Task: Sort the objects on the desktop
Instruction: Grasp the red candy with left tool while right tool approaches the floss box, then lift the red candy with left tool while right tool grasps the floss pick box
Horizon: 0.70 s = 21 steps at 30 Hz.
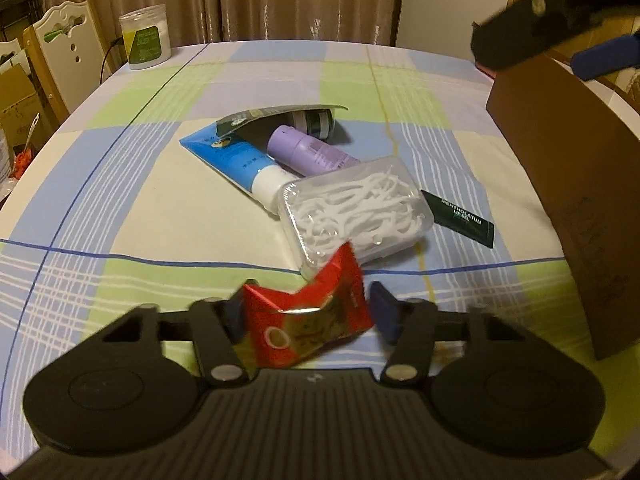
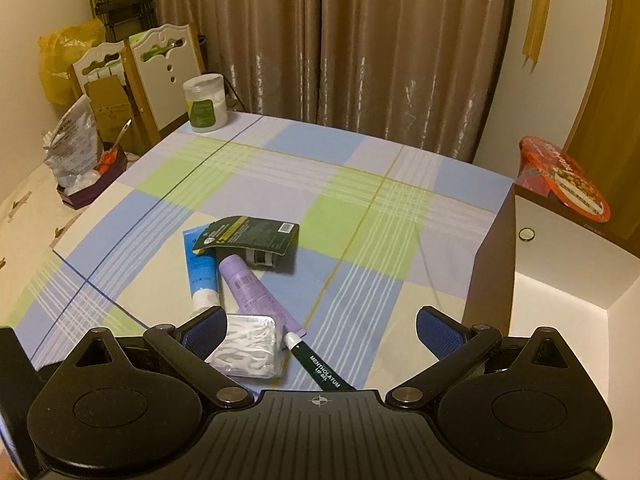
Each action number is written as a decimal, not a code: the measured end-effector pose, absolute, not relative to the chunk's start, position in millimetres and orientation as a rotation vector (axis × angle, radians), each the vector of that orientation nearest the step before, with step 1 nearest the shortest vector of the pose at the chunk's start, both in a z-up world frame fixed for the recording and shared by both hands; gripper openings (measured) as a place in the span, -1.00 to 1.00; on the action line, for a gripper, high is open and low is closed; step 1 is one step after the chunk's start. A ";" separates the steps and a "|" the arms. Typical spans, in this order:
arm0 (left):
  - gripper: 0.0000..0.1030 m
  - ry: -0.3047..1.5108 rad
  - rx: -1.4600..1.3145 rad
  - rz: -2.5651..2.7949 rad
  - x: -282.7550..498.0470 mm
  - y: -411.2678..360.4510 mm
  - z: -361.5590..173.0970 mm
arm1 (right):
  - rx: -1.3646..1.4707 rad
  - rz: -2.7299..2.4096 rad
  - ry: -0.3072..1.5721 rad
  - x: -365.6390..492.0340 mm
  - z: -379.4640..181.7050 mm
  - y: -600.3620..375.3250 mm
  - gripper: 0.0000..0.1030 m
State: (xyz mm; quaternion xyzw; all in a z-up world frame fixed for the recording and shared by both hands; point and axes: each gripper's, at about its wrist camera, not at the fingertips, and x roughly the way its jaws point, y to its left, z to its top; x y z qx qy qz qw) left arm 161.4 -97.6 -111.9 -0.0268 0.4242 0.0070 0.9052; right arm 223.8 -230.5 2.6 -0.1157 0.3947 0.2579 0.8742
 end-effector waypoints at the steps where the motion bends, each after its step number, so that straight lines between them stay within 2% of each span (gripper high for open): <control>1: -0.15 0.878 -0.059 0.005 160.4 -95.0 -110.1 | -0.244 0.543 0.827 223.3 1.5 -229.3 1.00; 4: -0.33 0.868 -0.053 -0.016 153.5 -89.2 -104.3 | -0.249 0.555 0.837 222.2 -2.4 -224.5 1.00; 12: -0.30 0.860 -0.071 -0.021 134.5 -75.0 -99.7 | -0.275 0.586 0.860 216.0 -13.3 -211.0 1.00; 14: -0.11 0.860 -0.074 -0.019 128.1 -72.8 -100.0 | -0.284 0.592 0.864 214.4 -15.6 -208.6 1.00; 16: 0.22 0.856 -0.069 -0.014 121.5 -71.8 -100.7 | -0.291 0.594 0.866 213.4 -17.2 -207.3 1.00; 21: 0.21 0.857 -0.076 -0.026 114.1 -69.4 -103.6 | -0.299 0.598 0.873 212.7 -22.1 -204.8 1.00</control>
